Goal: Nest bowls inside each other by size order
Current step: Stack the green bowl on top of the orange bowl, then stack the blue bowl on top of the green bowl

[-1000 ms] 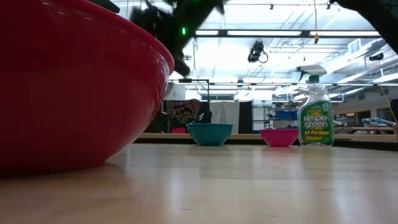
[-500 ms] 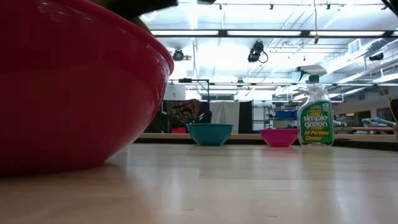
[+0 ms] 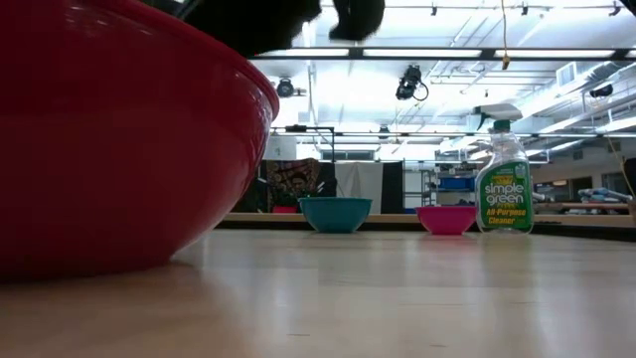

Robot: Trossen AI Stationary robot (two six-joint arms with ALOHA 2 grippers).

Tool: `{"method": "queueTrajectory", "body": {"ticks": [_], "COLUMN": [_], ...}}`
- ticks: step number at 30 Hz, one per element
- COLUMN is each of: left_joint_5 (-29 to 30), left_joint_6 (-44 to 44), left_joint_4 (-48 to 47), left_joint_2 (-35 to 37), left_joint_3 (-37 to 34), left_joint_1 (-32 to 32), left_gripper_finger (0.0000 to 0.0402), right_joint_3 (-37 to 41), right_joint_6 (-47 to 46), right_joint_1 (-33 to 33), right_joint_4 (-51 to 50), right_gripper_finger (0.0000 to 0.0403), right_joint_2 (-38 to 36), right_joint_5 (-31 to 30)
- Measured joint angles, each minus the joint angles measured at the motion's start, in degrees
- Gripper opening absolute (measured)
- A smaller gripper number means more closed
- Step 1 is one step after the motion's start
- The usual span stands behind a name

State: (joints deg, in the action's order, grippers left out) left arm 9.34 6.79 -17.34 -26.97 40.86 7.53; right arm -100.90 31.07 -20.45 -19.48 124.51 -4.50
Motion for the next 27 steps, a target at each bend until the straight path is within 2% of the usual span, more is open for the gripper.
{"method": "queueTrajectory", "body": {"ticks": [4,7,12,19,23,27], "left_joint_5": [0.0,0.0,0.0,0.0,0.0,0.0], "left_joint_6": [0.3,0.7,0.7,0.7,0.6,0.6], "left_joint_4": [0.0,0.0,0.0,-0.1,-0.1,-0.2], "left_joint_2": [0.0,0.0,0.0,0.0,0.0,0.0], "left_joint_3": [0.0,0.0,0.0,0.0,0.0,0.0], "left_joint_1": [0.0,0.0,0.0,0.0,0.0,0.0], "left_gripper_finger": [0.0199,0.0199,0.0199,0.0199,0.0199,0.0199], "right_joint_3": [3.6,4.7,4.3,0.0,-4.1,-8.6], "right_joint_6": [-0.3,-0.4,-1.4,-2.9,-5.5,-6.7], "right_joint_1": [0.2,0.3,0.4,0.3,0.3,0.3], "right_joint_4": [5.0,5.6,5.0,2.9,-1.6,-6.6], "right_gripper_finger": [0.0048,0.0063,0.0118,0.0201,0.0222,0.0226], "right_joint_2": [0.0,0.0,0.0,0.0,0.0,0.0], "right_joint_5": [3.5,3.3,3.5,2.7,2.6,2.6]}}
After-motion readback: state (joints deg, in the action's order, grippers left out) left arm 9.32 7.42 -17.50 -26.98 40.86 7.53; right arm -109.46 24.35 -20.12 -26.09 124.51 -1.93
